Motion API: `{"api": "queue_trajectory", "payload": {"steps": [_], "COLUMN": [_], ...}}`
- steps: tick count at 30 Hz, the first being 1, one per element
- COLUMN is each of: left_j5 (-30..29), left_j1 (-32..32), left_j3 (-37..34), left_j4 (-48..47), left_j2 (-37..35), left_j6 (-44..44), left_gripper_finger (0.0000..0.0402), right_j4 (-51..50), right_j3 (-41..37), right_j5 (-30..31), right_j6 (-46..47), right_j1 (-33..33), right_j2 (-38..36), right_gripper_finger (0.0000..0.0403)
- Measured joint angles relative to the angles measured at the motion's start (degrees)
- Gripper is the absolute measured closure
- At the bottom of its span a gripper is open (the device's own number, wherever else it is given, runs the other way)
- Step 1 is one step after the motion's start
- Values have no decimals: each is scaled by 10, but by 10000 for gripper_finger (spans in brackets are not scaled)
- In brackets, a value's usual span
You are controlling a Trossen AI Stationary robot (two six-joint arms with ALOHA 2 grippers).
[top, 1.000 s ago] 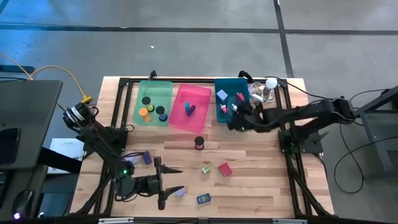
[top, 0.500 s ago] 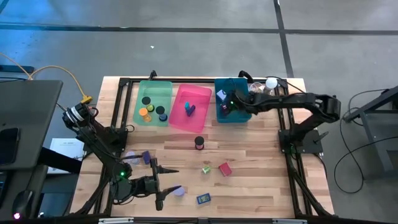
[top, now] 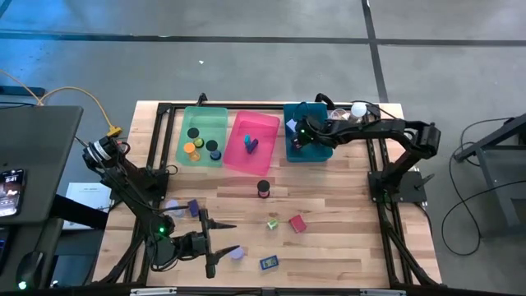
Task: Pick & Place Office items
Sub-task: Put the white charger adapter into the blue bin, then put the top light purple hourglass into the green bin
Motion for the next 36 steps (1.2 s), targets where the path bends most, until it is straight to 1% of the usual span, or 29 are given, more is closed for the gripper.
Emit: {"api": "queue_trajectory", "payload": {"steps": [6, 11, 17, 19, 23, 26, 30, 32, 35, 36], "left_j5": [0, 0, 0, 1, 10, 43, 101, 149, 245, 266], "left_j1": [0, 0, -2, -2, -2, -2, -1, 4, 17, 21], "left_j3": [0, 0, 0, 0, 0, 0, 0, 0, 0, 0], "left_j4": [-2, -2, -7, -7, -17, -47, -123, -186, -280, -311], "left_j2": [0, 0, 0, 0, 0, -15, -61, -92, -138, -150], "left_j6": [-6, -6, 18, 20, 31, 30, -44, -97, -186, -210], "left_gripper_finger": [152, 152, 152, 152, 152, 152, 152, 152, 152, 152], "right_j4": [6, 16, 20, 25, 36, 58, 101, 132, 151, 161], "right_j3": [0, 0, 0, 0, 0, 0, 0, 1, 0, 0], "right_j5": [54, 75, 66, 58, 59, 61, 62, 72, 97, 105], "right_j6": [1, -7, -38, -43, -43, -39, -40, -40, -43, -43], "right_j1": [8, 17, 42, 58, 103, 151, 231, 275, 339, 358], "right_j2": [5, 5, -19, -36, -82, -119, -150, -152, -150, -148], "right_gripper_finger": [173, 135, 121, 120, 120, 119, 119, 119, 119, 119]}}
